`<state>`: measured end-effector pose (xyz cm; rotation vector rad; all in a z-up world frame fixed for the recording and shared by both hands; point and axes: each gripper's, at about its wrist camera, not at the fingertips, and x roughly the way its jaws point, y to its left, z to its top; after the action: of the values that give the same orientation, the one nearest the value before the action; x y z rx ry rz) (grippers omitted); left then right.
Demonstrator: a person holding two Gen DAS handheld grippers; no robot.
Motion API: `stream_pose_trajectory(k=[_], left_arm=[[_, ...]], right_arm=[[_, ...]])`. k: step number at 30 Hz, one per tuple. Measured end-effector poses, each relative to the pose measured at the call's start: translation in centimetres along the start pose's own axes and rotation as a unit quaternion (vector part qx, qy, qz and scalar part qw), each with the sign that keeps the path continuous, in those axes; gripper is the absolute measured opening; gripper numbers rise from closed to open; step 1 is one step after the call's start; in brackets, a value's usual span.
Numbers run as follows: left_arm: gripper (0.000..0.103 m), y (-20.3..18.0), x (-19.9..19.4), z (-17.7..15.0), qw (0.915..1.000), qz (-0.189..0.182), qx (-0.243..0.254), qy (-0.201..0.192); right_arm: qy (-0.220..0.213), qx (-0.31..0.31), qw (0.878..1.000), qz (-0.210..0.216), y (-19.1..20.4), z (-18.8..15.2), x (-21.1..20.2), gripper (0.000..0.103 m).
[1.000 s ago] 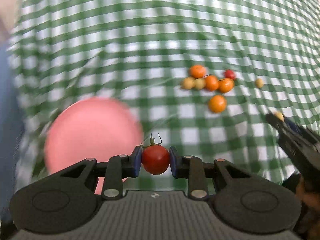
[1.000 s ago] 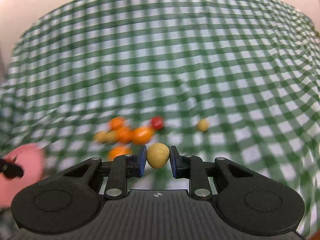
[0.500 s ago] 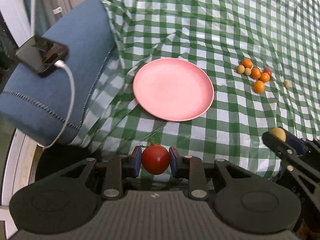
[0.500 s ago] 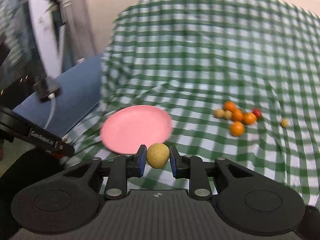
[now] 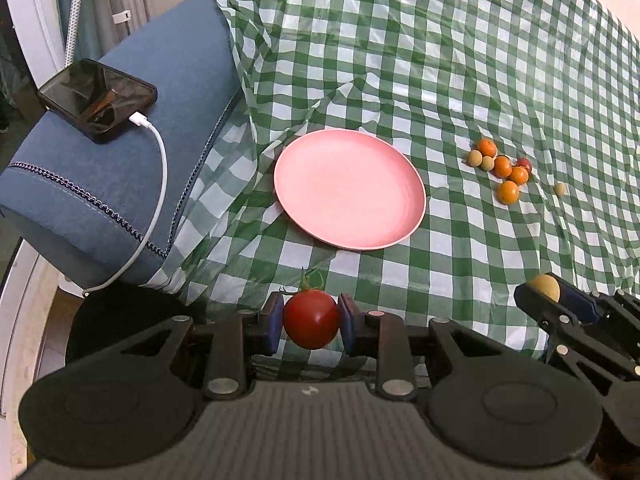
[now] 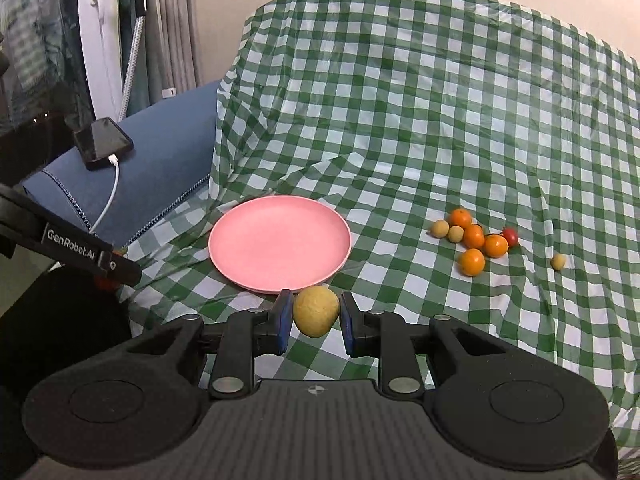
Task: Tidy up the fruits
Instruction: 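Carry both fruits over the pink plate and open both tools to release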
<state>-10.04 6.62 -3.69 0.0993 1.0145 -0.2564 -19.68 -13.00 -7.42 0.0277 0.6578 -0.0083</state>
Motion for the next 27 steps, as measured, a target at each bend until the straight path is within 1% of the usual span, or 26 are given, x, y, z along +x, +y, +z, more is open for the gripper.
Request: stream_pose_trajectory(k=[9, 13, 17, 21, 27], left_arm=[[0.032, 0.0, 1.4, 1.4, 1.0, -0.002, -0.004, 0.001], [0.032, -0.1, 2.5, 2.9, 1.0, 0.005, -0.006, -0.003], [0.032, -0.2, 4.3, 4.8, 0.9999, 0.012, -0.01, -0.003], [0.032, -0.7, 6.7, 6.6, 0.9998, 0.02, -0.002, -0.003], [0.032, -1.5, 11.0, 8.6, 0.9994, 0.025, 0.01, 0.021]], right_arm=[[0.003, -0.014, 1.0, -0.011, -0.4, 0.7, 1.6, 0.026], [0.003, -0.018, 1.0, -0.002, -0.3, 1.7, 3.0, 0.026], [0.003, -0.024, 1.0, 0.011, 0.4, 2.8, 5.1, 0.026], [0.011, -0.024, 1.0, 0.017, 0.8, 3.8, 8.0, 0.026], [0.039, -0.01, 0.999, 0.024, 0.6, 4.6, 12.6, 0.026]])
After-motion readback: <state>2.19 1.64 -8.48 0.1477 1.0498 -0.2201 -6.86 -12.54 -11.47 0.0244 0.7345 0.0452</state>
